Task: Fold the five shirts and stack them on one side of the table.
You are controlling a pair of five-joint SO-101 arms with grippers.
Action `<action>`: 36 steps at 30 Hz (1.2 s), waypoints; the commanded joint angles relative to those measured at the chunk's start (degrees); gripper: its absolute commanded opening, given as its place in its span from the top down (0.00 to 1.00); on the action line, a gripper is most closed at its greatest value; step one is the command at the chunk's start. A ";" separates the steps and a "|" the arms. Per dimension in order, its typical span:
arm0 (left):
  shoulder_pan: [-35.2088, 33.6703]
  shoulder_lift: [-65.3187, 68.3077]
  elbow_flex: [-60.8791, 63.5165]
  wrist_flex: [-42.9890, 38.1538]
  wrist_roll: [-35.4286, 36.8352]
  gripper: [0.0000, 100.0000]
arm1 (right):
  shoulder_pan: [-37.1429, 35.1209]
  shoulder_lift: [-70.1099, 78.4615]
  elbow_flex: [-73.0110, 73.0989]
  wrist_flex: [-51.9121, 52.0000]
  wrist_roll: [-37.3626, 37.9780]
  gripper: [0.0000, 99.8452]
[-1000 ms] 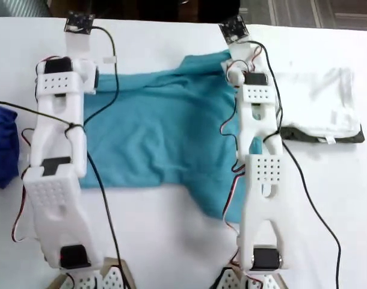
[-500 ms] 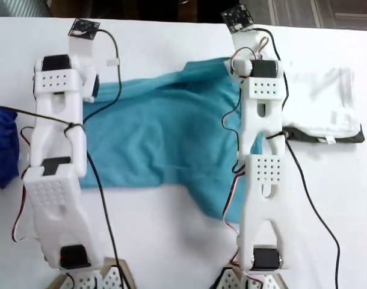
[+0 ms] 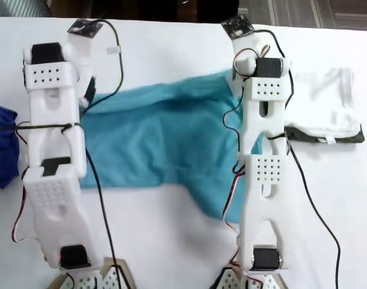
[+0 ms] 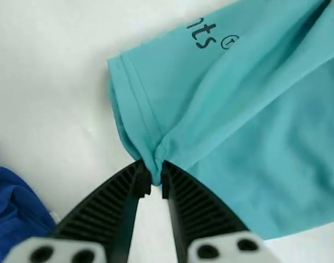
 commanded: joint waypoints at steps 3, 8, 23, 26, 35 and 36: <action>-0.09 -2.64 2.86 1.23 -0.18 0.97 | 0.66 -9.10 -1.58 2.95 0.00 0.98; 0.09 -10.37 12.18 0.79 -2.02 0.97 | 2.33 -13.76 1.32 3.12 0.00 0.98; -0.97 -19.34 29.58 -5.63 -2.99 0.97 | -0.31 -46.02 40.62 2.77 0.44 0.98; -0.97 -19.43 29.76 -5.19 -3.08 0.97 | -0.92 -50.86 46.86 1.19 0.44 0.98; -1.05 -19.52 30.37 -3.16 -3.34 0.97 | 0.48 -62.29 75.34 -12.97 0.44 0.98; -1.05 -19.52 30.55 -3.16 -3.34 0.97 | 0.40 -64.40 79.56 -15.25 0.53 0.98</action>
